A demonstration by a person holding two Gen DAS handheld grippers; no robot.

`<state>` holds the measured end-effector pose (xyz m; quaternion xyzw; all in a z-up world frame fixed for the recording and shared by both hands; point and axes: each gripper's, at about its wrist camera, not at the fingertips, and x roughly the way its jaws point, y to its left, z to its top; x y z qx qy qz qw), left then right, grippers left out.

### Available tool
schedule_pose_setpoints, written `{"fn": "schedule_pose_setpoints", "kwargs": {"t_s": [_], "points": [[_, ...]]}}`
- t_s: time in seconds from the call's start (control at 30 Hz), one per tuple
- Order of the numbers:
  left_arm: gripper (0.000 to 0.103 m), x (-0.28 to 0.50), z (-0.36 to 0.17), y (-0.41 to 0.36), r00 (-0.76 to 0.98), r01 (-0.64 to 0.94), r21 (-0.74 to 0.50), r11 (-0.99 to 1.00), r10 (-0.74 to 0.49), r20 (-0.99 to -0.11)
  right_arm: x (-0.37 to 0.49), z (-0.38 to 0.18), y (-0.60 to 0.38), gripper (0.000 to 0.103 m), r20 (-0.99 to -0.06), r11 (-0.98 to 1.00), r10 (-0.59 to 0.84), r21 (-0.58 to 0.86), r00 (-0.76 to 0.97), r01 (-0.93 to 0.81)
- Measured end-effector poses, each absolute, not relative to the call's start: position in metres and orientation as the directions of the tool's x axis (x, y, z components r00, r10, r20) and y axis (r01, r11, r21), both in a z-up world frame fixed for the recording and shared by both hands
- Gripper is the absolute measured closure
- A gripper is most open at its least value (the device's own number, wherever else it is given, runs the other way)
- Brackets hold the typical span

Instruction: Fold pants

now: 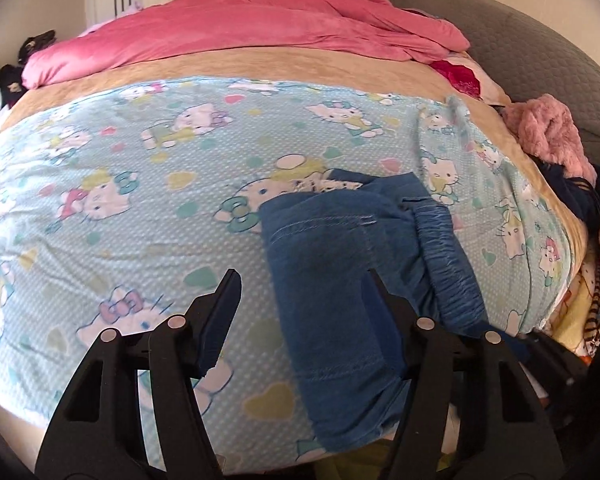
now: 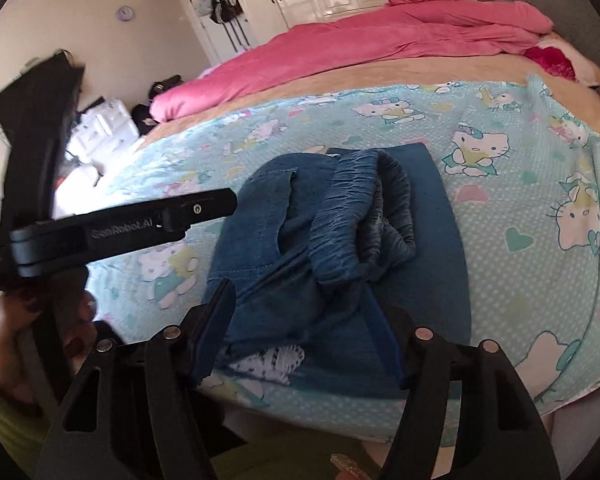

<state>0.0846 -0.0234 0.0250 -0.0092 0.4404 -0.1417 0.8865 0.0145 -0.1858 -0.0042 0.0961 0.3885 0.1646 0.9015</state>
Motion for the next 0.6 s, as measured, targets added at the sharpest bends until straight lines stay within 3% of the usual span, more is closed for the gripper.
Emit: {"fn": "schedule_pose_setpoints", "kwargs": {"t_s": [0.03, 0.07, 0.17, 0.4, 0.5, 0.6], "points": [[0.048, 0.088, 0.023, -0.026, 0.566, 0.25, -0.144, 0.958, -0.265, -0.781, 0.019, -0.01, -0.182, 0.049, -0.685, 0.936, 0.349, 0.281, 0.64, -0.211], [0.048, 0.092, 0.02, -0.029, 0.56, 0.256, -0.143, 0.956, -0.267, -0.784, 0.023, -0.016, -0.18, 0.077, -0.698, 0.937, 0.349, 0.278, 0.625, -0.212], [0.048, 0.104, 0.009, -0.036, 0.539, 0.274, -0.124, 0.954, -0.259, -0.802, 0.02, -0.023, -0.179, 0.091, -0.71, 0.935, 0.353, 0.246, 0.609, -0.254], [0.044, 0.125, -0.016, -0.048, 0.522, 0.295, -0.085, 0.952, -0.235, -0.82, 0.007, -0.036, -0.194, 0.095, -0.748, 0.937, 0.349, 0.259, 0.565, -0.236], [0.043, 0.124, -0.022, -0.041, 0.518, 0.279, -0.126, 0.952, -0.259, -0.815, 0.009, -0.038, -0.197, 0.094, -0.741, 0.929, 0.369, 0.298, 0.56, -0.218], [0.04, 0.121, -0.018, -0.036, 0.521, 0.268, -0.143, 0.953, -0.268, -0.81, 0.007, -0.032, -0.207, 0.076, -0.727, 0.927, 0.372, 0.325, 0.577, -0.189]]}}
